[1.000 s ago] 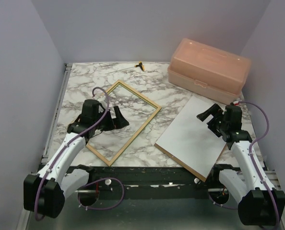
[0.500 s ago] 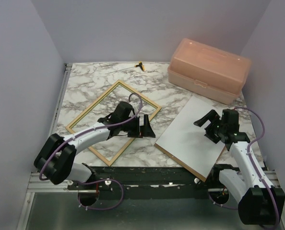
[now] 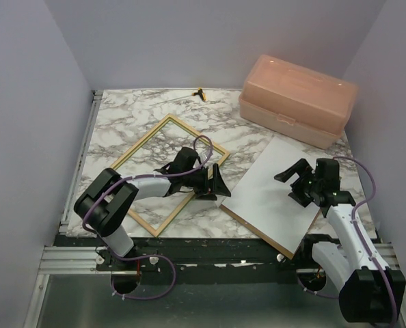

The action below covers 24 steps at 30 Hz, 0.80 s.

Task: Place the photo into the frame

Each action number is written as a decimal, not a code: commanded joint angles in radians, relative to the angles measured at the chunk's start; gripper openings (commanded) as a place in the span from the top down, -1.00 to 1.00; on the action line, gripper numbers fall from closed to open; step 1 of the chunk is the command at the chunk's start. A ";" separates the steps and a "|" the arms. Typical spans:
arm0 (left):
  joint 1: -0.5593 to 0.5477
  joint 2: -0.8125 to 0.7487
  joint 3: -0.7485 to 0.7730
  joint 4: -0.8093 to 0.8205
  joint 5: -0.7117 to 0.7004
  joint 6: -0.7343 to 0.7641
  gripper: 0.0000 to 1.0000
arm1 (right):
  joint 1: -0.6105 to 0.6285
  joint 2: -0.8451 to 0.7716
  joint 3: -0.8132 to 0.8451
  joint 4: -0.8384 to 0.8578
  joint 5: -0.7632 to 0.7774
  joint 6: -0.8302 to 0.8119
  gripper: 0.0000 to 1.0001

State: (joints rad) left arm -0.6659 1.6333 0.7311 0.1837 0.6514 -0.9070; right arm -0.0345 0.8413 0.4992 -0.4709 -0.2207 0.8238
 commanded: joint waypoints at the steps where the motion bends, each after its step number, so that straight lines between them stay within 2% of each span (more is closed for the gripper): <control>1: -0.008 0.031 -0.020 0.099 0.067 -0.022 -0.64 | 0.001 0.012 -0.027 0.009 -0.040 0.039 -1.00; 14: -0.042 0.090 -0.005 0.112 0.106 -0.018 -0.48 | 0.001 -0.033 -0.031 0.008 -0.036 0.055 -1.00; 21: -0.054 0.069 -0.025 0.128 0.093 -0.031 -0.42 | 0.001 -0.001 -0.029 0.021 -0.049 0.060 -1.00; 24: -0.055 0.040 -0.035 0.117 0.092 -0.034 -0.31 | 0.001 -0.006 -0.029 0.021 -0.049 0.069 -0.99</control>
State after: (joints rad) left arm -0.7132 1.7119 0.7204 0.2764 0.7200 -0.9333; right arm -0.0345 0.8364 0.4801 -0.4641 -0.2489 0.8734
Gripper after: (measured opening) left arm 0.691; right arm 0.997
